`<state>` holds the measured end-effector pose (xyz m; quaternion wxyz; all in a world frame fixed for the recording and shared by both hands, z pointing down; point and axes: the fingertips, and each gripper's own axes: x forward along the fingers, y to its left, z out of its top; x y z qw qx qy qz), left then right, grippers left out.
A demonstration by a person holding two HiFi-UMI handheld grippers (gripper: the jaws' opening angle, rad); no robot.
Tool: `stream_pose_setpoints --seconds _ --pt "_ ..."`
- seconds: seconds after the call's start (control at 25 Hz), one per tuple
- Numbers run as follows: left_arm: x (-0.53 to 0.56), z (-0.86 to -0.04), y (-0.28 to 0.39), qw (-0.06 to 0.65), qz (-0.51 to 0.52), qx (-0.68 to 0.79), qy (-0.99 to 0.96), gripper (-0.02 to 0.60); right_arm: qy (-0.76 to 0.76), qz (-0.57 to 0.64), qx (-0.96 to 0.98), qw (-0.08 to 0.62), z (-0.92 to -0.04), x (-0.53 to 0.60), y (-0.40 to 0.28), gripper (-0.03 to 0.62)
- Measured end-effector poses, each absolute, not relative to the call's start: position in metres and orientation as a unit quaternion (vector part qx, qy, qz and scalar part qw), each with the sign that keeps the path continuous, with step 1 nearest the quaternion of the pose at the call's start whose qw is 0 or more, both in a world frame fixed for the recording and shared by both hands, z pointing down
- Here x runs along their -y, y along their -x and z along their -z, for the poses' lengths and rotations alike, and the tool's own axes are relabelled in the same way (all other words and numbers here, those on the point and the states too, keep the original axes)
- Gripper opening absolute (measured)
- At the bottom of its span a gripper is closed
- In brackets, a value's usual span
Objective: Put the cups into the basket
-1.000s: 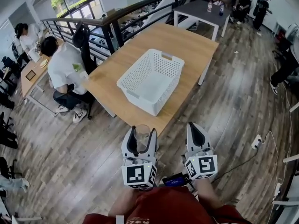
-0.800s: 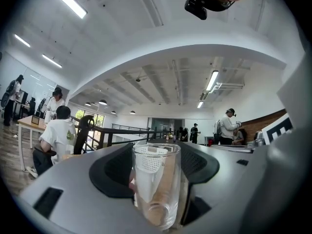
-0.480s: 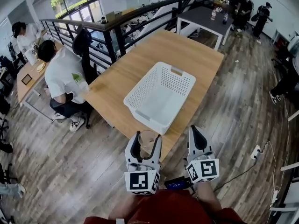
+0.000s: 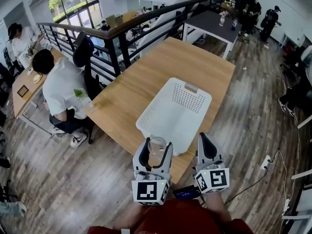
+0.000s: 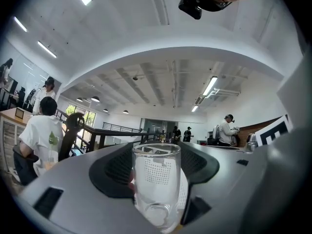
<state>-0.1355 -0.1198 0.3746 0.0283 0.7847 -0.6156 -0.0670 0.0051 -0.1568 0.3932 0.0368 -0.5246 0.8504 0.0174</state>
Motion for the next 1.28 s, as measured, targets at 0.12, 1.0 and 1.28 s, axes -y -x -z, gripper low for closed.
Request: stream_pose_setpoints --seconds 0.12,1.0,1.28 --pt "0.135 -0.368 0.141 0.028 0.070 0.607 -0.791 0.291 0.532 -0.018 -0.846 0.037 -0.390 0.170 0.002 0.009" --pt "0.221 -0.371 0.124 0.028 0.045 0.613 -0.789 0.291 0.523 0.006 -0.850 0.060 -0.394 0.247 -0.025 0.009" --pt "0.249 -0.377 0.107 0.026 0.031 0.609 -0.792 0.291 0.523 0.012 -0.850 0.060 -0.400 0.265 -0.039 0.009"
